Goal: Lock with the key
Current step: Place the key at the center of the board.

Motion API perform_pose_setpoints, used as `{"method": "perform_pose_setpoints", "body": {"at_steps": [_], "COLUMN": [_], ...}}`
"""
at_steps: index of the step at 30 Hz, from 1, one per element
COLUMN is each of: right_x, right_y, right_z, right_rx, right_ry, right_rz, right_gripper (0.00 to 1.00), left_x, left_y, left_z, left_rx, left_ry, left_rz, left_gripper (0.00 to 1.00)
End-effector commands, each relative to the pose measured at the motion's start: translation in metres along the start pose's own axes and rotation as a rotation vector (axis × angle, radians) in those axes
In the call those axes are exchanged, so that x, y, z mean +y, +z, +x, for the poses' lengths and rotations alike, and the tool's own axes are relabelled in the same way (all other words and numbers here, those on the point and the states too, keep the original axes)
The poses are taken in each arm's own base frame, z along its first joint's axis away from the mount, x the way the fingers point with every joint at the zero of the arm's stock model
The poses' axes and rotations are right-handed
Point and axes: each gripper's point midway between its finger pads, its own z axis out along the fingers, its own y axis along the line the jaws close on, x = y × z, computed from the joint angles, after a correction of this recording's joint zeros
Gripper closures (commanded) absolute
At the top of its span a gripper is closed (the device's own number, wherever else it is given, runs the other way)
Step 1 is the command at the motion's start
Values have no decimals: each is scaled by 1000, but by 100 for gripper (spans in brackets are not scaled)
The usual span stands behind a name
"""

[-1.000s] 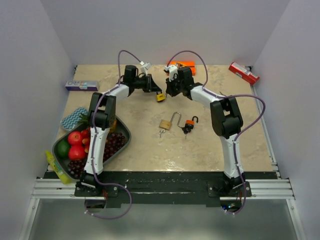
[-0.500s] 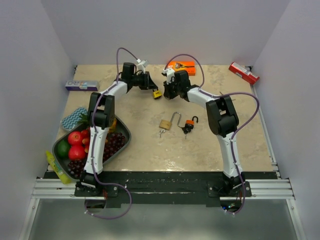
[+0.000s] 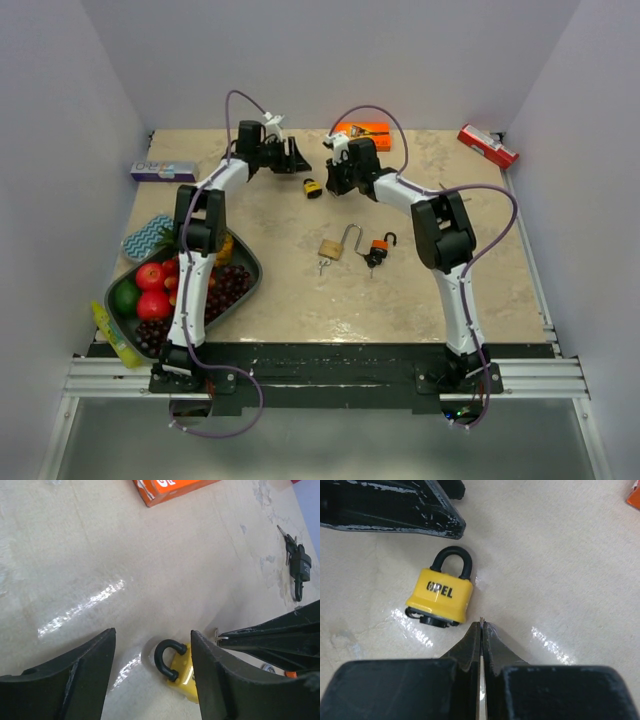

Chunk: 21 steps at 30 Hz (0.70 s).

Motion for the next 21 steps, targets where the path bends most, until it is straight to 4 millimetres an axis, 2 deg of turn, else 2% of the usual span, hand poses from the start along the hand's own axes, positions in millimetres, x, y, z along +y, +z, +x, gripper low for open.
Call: {"method": "perform_pose_setpoints", "body": {"at_steps": [1, 3, 5, 6, 7, 9, 11, 12, 13, 14, 16, 17, 18, 19, 20, 21], "right_x": [0, 5, 4, 1, -2, -10, -13, -15, -15, -13, -15, -17, -17, -19, -27, -30], "right_y": [9, 12, 13, 12, 12, 11, 7, 5, 2, -3, -11, -26, -34, -42, -61, -71], "right_z": [-29, -29, -29, -31, -33, -35, -44, -46, -47, -54, -61, -76, -84, -85, -101, -106], "right_rx": [-79, -77, -76, -80, -82, -87, -119, -126, -132, -144, -153, -184, -198, -198, -227, -234], "right_ry": [1, -6, -14, -15, -10, -17, -32, -36, -38, -41, -45, -44, -41, -36, -35, -40], "right_rz": [6, 0, 23, 40, 58, 103, 125, 137, 141, 140, 146, 150, 142, 130, 138, 135], "right_gripper": [100, 100, 100, 100, 100, 100, 76, 65, 57, 44, 36, 32, 30, 29, 24, 23], "left_x": [-5, -17, -19, -30, -30, -43, -48, -57, -56, -59, -66, -67, -75, -71, -71, -79], "left_y": [-33, -47, -56, -68, -71, -87, -94, -104, -109, -114, -130, -135, -148, -155, -162, -177], "left_z": [-45, -54, -49, -59, -51, -57, -53, -58, -58, -61, -66, -66, -69, -69, -71, -82], "left_rx": [-83, -89, -76, -90, -75, -76, -60, -64, -58, -57, -38, -30, -27, -23, -27, -62], "left_ry": [51, 82, 111, 135, 143, 176, 209, 233, 272, 297, 358, 367, 376, 379, 370, 376], "left_rz": [-12, -12, -23, -23, -27, -33, -38, -45, -65, -77, -110, -124, -145, -189, -226, -270], "left_gripper": [33, 30, 27, 26, 20, 10, 7, 1, 1, 1, 1, 1, 1, 1, 1, 1]}}
